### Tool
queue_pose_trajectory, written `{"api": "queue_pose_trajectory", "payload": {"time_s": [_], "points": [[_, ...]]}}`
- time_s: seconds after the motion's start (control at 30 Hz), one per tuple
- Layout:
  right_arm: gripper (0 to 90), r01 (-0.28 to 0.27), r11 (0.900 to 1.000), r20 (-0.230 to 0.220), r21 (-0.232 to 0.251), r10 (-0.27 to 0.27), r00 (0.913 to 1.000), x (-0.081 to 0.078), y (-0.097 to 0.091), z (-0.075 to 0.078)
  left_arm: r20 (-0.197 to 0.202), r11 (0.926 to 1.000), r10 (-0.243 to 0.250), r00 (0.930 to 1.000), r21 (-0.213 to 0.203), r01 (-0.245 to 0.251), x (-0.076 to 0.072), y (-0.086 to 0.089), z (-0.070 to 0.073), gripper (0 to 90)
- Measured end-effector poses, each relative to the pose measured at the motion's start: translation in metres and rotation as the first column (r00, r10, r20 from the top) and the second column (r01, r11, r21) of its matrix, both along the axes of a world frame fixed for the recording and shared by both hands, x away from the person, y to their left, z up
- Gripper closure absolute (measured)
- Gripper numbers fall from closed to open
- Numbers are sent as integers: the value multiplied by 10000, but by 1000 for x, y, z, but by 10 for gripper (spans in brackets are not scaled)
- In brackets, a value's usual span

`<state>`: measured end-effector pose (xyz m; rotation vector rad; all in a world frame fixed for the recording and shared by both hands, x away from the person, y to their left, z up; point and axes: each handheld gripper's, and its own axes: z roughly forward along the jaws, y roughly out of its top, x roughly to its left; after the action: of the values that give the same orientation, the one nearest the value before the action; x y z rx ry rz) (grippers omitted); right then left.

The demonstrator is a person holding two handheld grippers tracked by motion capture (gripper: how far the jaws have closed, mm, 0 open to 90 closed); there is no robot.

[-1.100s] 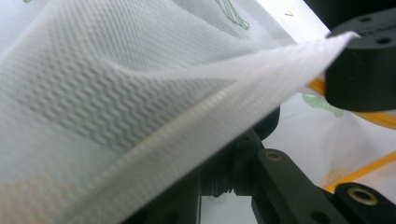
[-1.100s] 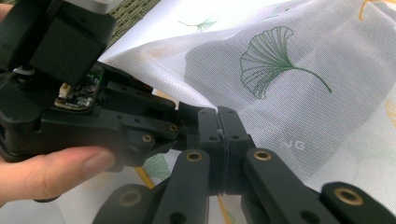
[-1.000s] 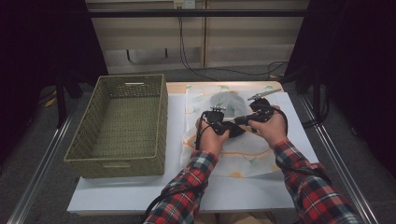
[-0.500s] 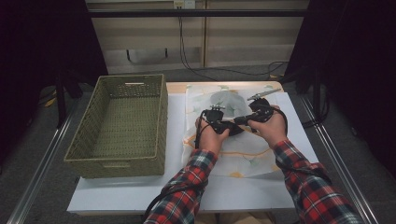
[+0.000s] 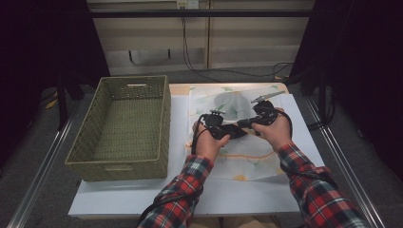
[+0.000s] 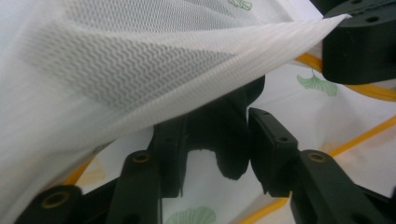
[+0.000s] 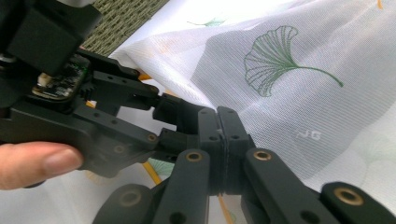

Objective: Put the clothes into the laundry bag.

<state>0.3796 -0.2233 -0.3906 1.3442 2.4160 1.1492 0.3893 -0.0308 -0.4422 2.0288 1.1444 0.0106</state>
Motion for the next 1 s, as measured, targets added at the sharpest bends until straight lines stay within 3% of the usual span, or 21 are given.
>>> {"api": "queue_pose_trajectory", "payload": {"time_s": [0.2,0.5,0.67,1.0], "points": [[900,-50,10000,-17,-12,50,10000,-1,1,0,-132,9999,-107,9999,72,108,-4,7,1,483],[900,-186,9998,1,85,186,9998,-4,3,-1,-69,9982,-440,9990,394,442,-11,14,9,310],[900,-326,9994,-10,89,327,9995,-6,4,-3,3,9984,-416,9991,375,415,-15,20,8,227],[900,-465,9986,20,235,465,9989,-11,2,-6,98,9961,-777,9969,420,772,-21,31,7,167]]}}
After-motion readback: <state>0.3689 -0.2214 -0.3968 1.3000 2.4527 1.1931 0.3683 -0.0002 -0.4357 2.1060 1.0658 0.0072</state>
